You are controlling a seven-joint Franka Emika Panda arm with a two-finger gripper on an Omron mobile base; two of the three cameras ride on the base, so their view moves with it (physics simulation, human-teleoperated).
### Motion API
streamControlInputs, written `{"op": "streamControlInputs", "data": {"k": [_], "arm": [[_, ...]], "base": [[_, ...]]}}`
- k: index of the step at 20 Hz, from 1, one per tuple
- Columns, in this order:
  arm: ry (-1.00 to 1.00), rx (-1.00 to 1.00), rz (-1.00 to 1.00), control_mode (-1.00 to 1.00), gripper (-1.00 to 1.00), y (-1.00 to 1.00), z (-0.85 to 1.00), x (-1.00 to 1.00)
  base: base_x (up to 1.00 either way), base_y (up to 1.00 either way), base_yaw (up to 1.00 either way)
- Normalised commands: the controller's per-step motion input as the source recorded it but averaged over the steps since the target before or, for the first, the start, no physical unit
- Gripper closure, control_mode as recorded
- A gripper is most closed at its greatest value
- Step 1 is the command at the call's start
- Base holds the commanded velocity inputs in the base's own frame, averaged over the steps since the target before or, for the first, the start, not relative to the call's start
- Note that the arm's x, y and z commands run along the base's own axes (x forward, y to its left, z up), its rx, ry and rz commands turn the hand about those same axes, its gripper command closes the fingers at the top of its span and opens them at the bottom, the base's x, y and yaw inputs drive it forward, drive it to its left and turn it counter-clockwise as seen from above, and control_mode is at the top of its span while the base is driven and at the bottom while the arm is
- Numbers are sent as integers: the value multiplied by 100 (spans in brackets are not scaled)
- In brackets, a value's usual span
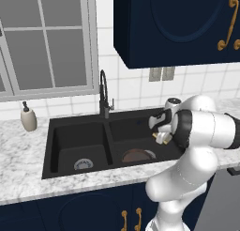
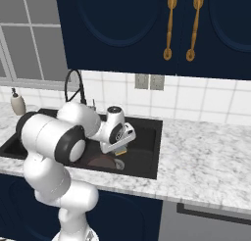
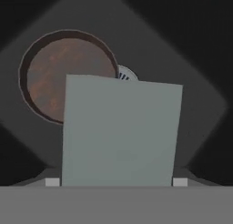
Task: Pick the pan and sponge and place them into the sink. Then turn on the water.
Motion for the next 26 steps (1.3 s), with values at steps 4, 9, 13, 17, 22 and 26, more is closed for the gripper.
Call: {"op": "streamControlInputs", "data": {"k": [4,9,13,17,22,26], "arm": [[2,-4,0,-100,100,33,-42,29],[0,0,0,-100,100,7,-43,15],[0,0,0,-100,100,0,-44,8],[0,0,0,-100,100,0,-49,12],[0,0,0,-100,100,0,-45,13],[0,0,0,-100,100,0,-32,19]], "base": [[0,0,0],[0,0,0],[0,0,0],[0,0,0],[0,0,0],[0,0,0]]}}
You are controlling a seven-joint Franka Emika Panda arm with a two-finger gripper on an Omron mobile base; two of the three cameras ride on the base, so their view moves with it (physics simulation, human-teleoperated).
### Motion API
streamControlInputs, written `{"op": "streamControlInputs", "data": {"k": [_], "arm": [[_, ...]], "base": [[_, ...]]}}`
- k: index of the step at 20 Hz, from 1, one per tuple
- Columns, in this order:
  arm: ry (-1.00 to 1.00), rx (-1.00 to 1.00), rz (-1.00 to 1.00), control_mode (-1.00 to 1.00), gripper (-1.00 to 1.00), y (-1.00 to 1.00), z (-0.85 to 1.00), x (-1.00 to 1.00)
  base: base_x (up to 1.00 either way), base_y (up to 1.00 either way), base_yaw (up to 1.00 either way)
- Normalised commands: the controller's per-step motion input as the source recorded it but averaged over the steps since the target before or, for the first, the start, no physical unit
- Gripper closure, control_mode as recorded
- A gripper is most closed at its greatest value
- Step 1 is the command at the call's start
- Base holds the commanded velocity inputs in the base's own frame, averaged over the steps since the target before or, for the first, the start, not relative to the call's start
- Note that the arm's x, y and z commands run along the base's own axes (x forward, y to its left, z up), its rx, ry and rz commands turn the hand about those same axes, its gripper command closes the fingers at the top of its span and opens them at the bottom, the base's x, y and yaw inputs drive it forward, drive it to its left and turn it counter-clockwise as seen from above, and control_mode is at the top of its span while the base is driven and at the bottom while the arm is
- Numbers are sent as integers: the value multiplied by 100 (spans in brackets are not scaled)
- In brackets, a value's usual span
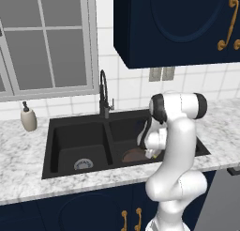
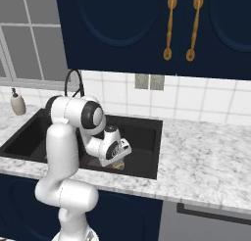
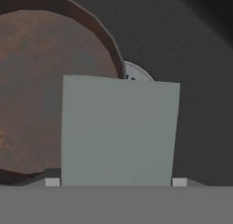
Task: Pick the pan and sponge and place them into the sink. Then turn on the water.
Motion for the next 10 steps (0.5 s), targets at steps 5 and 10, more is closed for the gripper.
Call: {"op": "streamControlInputs", "data": {"k": [5,10], "arm": [[0,0,0,-100,100,0,-19,21],[0,0,0,-100,100,0,-15,19]], "base": [[0,0,0],[0,0,0]]}}
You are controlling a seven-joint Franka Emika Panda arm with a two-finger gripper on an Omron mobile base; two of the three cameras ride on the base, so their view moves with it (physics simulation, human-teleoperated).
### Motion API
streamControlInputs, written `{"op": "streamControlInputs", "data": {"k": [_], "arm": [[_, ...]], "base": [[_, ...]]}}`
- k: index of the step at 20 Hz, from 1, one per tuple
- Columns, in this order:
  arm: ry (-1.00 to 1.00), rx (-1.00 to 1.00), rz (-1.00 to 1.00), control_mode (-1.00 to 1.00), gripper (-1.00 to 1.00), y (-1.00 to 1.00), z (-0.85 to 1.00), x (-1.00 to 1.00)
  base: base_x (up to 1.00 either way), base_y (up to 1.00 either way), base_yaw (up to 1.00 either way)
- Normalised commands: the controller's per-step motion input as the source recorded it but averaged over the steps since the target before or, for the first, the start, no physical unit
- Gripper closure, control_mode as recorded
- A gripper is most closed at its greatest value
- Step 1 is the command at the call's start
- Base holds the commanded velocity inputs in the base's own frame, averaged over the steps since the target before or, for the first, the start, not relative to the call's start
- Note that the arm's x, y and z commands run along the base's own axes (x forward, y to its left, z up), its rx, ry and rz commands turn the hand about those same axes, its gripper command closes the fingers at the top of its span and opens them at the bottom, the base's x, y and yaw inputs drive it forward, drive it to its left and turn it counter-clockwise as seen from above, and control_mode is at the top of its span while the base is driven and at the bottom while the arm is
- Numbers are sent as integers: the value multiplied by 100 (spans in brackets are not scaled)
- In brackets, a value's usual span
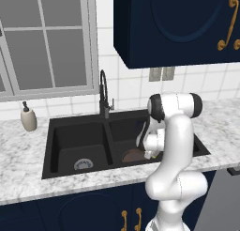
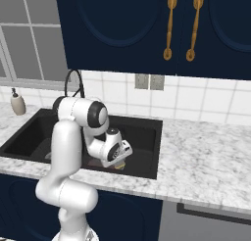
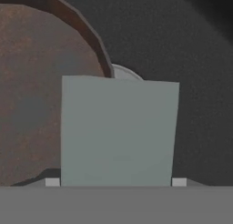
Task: Pick the pan and sponge and place them into the sink. Then turn on the water.
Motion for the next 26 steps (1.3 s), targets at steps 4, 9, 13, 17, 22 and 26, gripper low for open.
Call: {"op": "streamControlInputs", "data": {"k": [4,9,13,17,22,26], "arm": [[0,0,0,-100,100,0,-18,21],[0,0,0,-100,100,0,-16,19],[0,0,0,-100,100,0,-7,7],[0,0,0,-100,-100,0,0,0],[1,0,0,-100,-100,0,7,0],[0,0,0,-100,-100,4,49,0]], "base": [[0,0,0],[0,0,0],[0,0,0],[0,0,0],[0,0,0],[0,0,0]]}}
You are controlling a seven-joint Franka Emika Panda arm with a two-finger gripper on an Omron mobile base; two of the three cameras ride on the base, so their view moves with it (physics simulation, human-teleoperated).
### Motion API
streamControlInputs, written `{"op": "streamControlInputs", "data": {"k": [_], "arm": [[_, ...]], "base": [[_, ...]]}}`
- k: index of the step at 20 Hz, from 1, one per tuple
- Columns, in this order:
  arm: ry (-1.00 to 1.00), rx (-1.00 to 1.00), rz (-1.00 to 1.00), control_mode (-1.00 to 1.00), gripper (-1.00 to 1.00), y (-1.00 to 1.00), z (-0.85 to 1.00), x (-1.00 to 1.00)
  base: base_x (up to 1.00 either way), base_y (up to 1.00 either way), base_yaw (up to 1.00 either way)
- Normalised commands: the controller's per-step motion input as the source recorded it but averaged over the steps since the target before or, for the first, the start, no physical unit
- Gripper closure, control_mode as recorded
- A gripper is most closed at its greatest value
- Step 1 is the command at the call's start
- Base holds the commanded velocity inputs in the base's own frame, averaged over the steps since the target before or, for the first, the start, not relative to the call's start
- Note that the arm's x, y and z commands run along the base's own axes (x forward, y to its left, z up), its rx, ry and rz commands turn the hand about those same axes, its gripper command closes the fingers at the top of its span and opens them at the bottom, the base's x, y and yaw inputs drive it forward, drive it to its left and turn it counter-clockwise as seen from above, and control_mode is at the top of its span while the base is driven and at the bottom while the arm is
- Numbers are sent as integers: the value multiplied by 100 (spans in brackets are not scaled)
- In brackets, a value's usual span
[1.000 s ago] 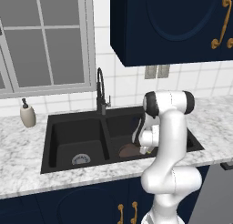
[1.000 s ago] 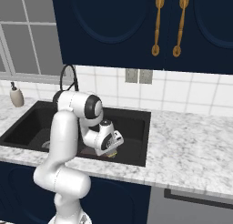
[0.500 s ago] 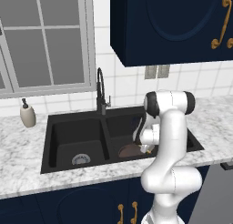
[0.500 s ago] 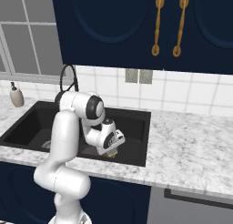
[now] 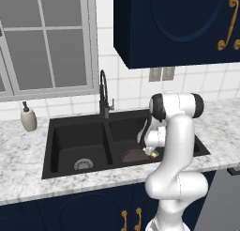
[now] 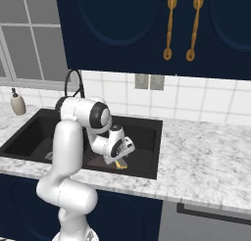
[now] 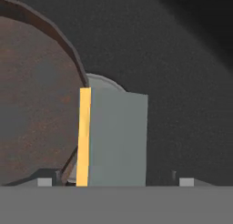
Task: Pick the pan and sponge and place them into the sink. Then turn on the water.
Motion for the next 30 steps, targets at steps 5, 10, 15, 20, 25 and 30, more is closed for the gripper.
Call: {"op": "streamControlInputs", "data": {"k": [5,10,15,20,25,30], "arm": [[0,4,0,-100,-100,3,74,0],[-1,10,-2,-100,-100,0,97,-9],[0,15,-15,-100,-100,0,90,0],[0,7,-19,-100,-100,1,77,0],[3,1,-6,-100,-100,0,11,0],[-6,5,-6,-100,-100,7,0,0]], "base": [[0,0,0],[0,0,0],[0,0,0],[0,0,0],[0,0,0],[0,0,0]]}}
